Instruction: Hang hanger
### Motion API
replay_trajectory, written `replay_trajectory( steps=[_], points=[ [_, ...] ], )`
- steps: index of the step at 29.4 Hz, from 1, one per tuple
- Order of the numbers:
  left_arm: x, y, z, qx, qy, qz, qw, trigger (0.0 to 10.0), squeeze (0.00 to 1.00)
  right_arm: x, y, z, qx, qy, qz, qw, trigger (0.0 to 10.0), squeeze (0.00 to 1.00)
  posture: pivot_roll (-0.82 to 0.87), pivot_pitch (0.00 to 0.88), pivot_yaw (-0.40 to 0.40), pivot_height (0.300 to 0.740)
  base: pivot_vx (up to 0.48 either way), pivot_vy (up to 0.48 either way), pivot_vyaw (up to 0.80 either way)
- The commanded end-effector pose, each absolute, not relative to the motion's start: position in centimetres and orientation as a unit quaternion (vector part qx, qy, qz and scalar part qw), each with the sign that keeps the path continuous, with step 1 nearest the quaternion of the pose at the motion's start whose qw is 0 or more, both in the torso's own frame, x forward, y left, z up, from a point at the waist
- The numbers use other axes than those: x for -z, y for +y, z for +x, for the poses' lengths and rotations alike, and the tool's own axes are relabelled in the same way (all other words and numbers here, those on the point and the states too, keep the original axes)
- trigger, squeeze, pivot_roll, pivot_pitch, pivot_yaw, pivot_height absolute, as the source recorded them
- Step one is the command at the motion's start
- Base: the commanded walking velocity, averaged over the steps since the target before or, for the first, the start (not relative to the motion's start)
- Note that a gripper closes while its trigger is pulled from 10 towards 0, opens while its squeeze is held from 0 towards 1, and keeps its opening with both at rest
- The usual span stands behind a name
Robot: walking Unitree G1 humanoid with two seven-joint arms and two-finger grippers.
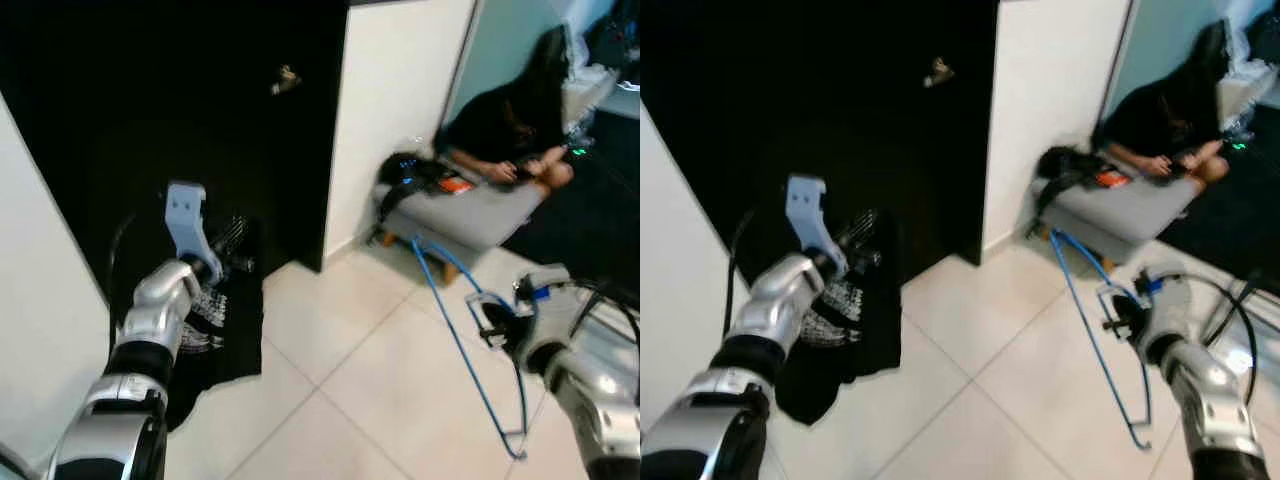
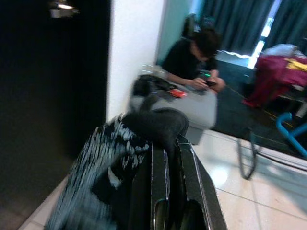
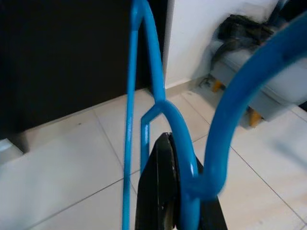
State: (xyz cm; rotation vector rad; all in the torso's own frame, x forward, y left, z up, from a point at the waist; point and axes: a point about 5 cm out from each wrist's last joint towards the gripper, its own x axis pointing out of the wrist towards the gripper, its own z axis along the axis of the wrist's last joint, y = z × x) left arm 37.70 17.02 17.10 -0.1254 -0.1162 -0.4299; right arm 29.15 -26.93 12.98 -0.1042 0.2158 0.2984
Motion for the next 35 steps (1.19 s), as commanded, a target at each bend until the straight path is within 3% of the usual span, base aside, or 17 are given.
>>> replay_trajectory(
  steps=[1, 4, 6, 9, 11, 15, 20, 27, 35],
  points=[
    [-19.1, 15.6, 38.2, 0.238, -0.075, -0.051, 0.967, 10.0, 0.00, -14.7, -26.1, 29.2, -0.196, 0.099, -0.066, 0.973, 10.0, 0.00, -0.05, 0.000, -0.015, 0.740, 0.000, 0.000, -0.76],
    [-21.6, 14.9, 38.6, 0.250, -0.104, -0.052, 0.961, 10.0, 0.00, -16.5, -25.4, 28.9, -0.234, 0.085, -0.079, 0.965, 10.0, 0.00, -0.05, 0.004, -0.016, 0.740, 0.000, 0.000, -0.76],
    [-25.9, 14.2, 39.2, 0.254, -0.130, -0.017, 0.958, 10.0, 0.00, -19.9, -24.1, 27.9, -0.288, 0.051, -0.060, 0.954, 10.0, 0.00, -0.05, 0.005, -0.003, 0.740, 0.000, 0.000, -0.58],
    [-27.1, 14.1, 39.3, 0.254, -0.133, -0.007, 0.958, 10.0, 0.00, -20.8, -23.6, 27.5, -0.304, 0.045, -0.052, 0.950, 10.0, 0.00, -0.06, 0.005, -0.002, 0.740, 0.000, 0.000, -0.13],
    [-29.1, 13.9, 39.5, 0.240, -0.130, 0.014, 0.962, 10.0, 0.00, -21.9, -22.1, 25.8, -0.362, 0.045, -0.048, 0.930, 10.0, 0.00, -0.06, 0.002, 0.014, 0.740, 0.000, 0.000, 0.00],
    [-28.8, 13.1, 39.2, 0.248, -0.093, 0.073, 0.961, 10.0, 0.00, -21.2, -20.5, 24.0, -0.399, 0.091, -0.069, 0.910, 10.0, 0.00, -0.07, 0.000, 0.024, 0.740, 0.000, 0.000, 0.00],
    [-26.8, 12.3, 38.8, 0.245, -0.044, 0.100, 0.964, 10.0, 0.00, -20.4, -20.1, 24.4, -0.362, 0.096, -0.067, 0.925, 10.0, 0.00, -0.07, 0.004, 0.038, 0.740, 0.000, 0.000, 0.00],
    [-25.7, 10.0, 37.0, 0.270, -0.021, 0.061, 0.961, 10.0, 0.00, -22.4, -19.1, 24.8, -0.352, 0.038, -0.009, 0.935, 10.0, 0.00, -0.04, 0.013, 0.029, 0.740, 0.000, 0.000, 0.00],
    [-26.2, 8.0, 35.4, 0.296, -0.027, 0.039, 0.954, 10.0, 0.00, -20.8, -18.3, 25.0, -0.369, 0.111, -0.042, 0.922, 10.0, 0.00, -0.02, 0.010, 0.001, 0.740, 0.000, 0.000, 0.00]
  ],
)
